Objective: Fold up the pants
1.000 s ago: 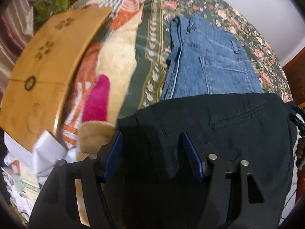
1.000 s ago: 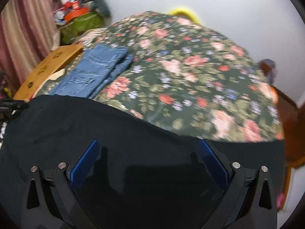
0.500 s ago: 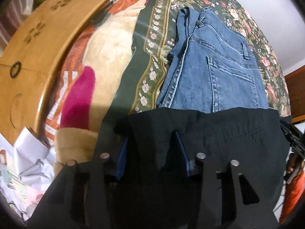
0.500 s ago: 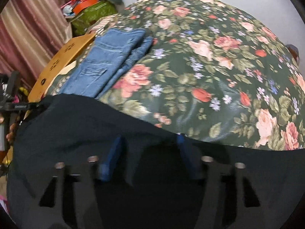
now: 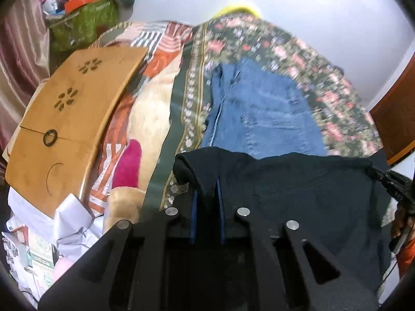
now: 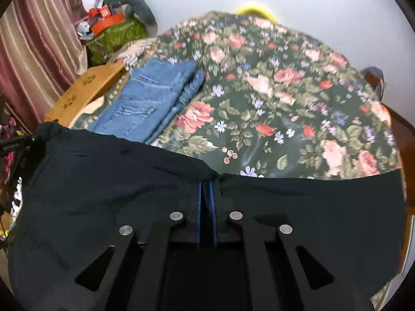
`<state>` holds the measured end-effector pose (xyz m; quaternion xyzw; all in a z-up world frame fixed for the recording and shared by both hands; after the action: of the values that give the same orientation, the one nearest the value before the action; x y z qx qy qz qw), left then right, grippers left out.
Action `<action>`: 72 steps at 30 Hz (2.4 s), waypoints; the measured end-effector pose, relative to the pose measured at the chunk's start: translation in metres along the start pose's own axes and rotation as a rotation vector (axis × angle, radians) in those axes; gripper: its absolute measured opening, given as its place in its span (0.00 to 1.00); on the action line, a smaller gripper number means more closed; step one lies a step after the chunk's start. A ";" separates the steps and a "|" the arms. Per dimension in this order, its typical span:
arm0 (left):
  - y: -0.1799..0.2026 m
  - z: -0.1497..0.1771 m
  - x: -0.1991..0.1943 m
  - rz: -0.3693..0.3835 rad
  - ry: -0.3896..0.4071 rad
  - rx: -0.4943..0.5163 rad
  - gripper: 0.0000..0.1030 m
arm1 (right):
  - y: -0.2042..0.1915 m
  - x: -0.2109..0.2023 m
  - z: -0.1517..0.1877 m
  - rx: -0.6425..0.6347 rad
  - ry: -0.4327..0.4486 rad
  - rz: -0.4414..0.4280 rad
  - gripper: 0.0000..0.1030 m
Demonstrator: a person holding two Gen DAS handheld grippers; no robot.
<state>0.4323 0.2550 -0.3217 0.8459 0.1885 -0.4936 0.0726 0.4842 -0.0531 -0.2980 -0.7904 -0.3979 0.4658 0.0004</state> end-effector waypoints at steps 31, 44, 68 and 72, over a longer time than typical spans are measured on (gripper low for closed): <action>-0.031 0.179 -0.189 0.005 0.157 0.149 0.12 | -0.139 -0.141 0.166 0.048 0.132 -0.037 0.05; -0.057 0.262 -0.141 -0.022 -0.022 0.105 0.05 | -0.147 -0.114 0.225 0.096 0.039 -0.048 0.05; -0.001 0.144 -0.162 -0.057 0.126 0.079 0.86 | -0.071 -0.159 0.133 0.121 0.206 0.119 0.74; 0.031 0.122 -0.146 -0.048 0.127 0.113 0.91 | -0.051 -0.129 0.107 0.129 0.179 0.097 0.74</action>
<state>0.2814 0.1530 -0.2594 0.8734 0.1848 -0.4506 0.0011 0.3411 -0.1396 -0.2450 -0.8454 -0.3268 0.4177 0.0643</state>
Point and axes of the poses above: each gripper's, at about its wrist camera, not at the fingertips, and x roughly the way its jaws point, y to its right, z to its underside, the point moved 6 cm from there along x, roughly the way its jaws point, and after that the axes turned 15 degrees about -z, right-handed, at the moved point
